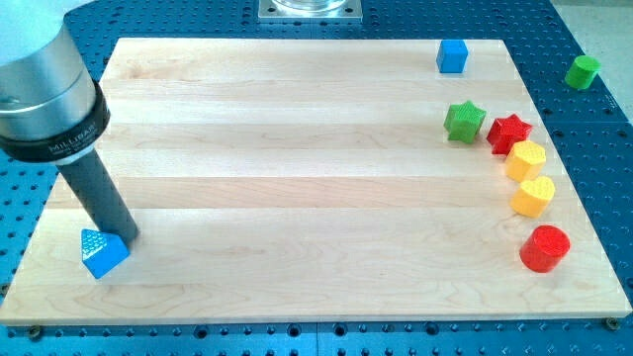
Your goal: Push the yellow heart to the bottom right of the yellow hexagon
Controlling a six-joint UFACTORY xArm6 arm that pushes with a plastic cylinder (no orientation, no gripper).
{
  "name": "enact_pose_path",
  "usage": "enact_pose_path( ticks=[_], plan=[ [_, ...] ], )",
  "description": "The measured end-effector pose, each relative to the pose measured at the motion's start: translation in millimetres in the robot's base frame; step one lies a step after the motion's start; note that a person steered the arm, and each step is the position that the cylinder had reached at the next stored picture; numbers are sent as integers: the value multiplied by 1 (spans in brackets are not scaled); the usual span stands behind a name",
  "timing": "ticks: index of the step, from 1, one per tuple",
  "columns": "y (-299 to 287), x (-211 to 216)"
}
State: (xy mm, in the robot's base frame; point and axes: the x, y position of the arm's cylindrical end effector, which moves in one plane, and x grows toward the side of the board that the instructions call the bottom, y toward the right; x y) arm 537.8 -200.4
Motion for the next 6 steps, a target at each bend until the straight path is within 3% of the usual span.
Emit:
enact_pose_path(
  ticks=[1, 3, 4, 5, 6],
  plan=[
    [85, -16],
    [352, -17],
    [459, -17],
    [534, -19],
    [539, -44]
  ],
)
